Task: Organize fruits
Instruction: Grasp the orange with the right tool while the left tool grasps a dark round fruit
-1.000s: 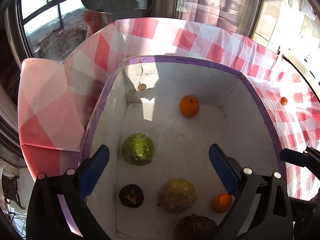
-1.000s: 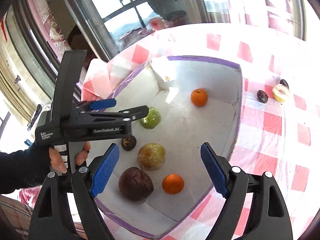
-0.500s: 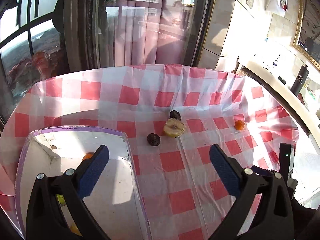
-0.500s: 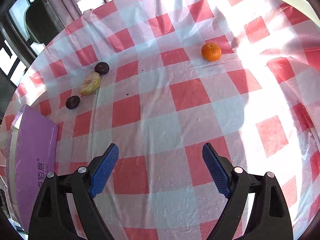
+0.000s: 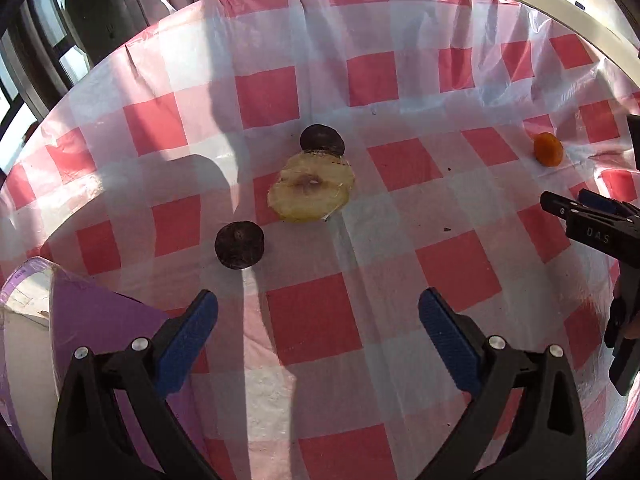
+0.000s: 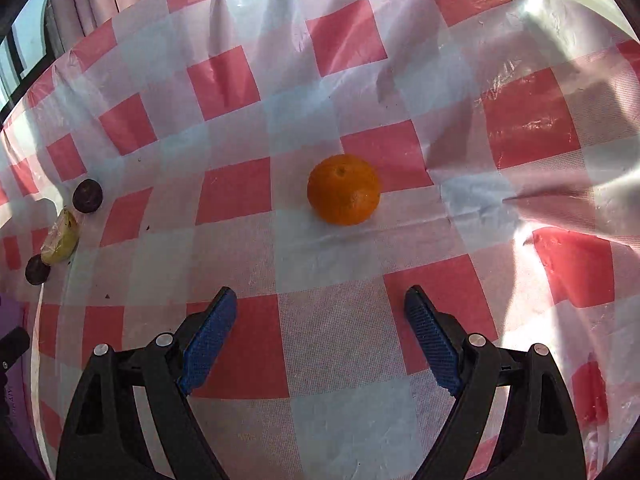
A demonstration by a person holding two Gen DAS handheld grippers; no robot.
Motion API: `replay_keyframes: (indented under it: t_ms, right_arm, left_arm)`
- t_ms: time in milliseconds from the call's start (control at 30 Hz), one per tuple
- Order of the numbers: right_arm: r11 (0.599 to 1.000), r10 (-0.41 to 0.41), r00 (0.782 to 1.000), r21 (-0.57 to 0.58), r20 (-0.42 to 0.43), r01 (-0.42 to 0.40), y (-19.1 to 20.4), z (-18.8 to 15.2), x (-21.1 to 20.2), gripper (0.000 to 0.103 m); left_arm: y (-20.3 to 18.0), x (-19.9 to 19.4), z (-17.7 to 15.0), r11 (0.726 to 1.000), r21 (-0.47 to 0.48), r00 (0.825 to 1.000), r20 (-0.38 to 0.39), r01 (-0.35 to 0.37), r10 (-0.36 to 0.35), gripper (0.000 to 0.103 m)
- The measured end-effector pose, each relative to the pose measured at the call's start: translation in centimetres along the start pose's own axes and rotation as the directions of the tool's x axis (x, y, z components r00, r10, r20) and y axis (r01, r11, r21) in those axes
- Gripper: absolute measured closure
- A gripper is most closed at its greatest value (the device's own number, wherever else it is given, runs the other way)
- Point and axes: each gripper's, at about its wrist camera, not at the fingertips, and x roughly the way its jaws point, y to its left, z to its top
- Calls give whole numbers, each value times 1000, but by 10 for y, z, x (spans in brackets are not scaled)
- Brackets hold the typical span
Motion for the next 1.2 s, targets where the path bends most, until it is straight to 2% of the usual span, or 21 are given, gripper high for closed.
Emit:
replay_keyframes:
  t_ms: [133, 333, 600, 633, 733, 767, 800, 833, 900, 967, 1200]
  right_arm:
    - [999, -40, 999, -29, 36, 41, 1, 18, 18, 23]
    - [998, -58, 997, 4, 59, 58, 0, 43, 35, 34]
    - [999, -29, 997, 31, 66, 27, -9, 48, 45, 34]
    - [999, -29, 997, 29, 65, 27, -8, 48, 45, 33]
    - [999, -40, 997, 15, 59, 40, -13, 49, 46, 32]
    - [999, -39, 997, 16, 60, 38, -13, 49, 46, 32]
    - [999, -39, 997, 16, 60, 38, -12, 46, 43, 32]
    - [999, -41, 997, 17, 61, 40, -13, 46, 43, 33]
    - [999, -48, 997, 23, 65, 47, -7, 46, 41, 38]
    - [998, -55, 996, 37, 71, 53, -7, 45, 42, 48]
    - [996, -61, 995, 62, 82, 56, -14, 44, 39, 61]
  left_arm:
    - [15, 20, -1, 997, -7, 997, -7, -77, 77, 3]
    - [19, 37, 2, 995, 32, 995, 24, -98, 97, 6]
    - [34, 60, 25, 990, 54, 991, 39, -128, 126, 6]
    - [39, 64, 28, 992, 44, 993, 25, -117, 116, 8]
    - [59, 71, 34, 998, -58, 1000, 4, -12, 12, 27]
    - [64, 72, 35, 996, -87, 1000, 5, 24, -24, 42]
    - [67, 72, 35, 993, -107, 999, 7, 42, -41, 50]
    - [69, 72, 35, 991, -119, 998, 10, 56, -56, 68]
    - [68, 70, 35, 988, -131, 997, 5, 78, -78, 68]
    - [64, 64, 32, 984, -143, 995, 10, 104, -104, 68]
    - [35, 27, 0, 968, -171, 983, 26, 182, -181, 68]
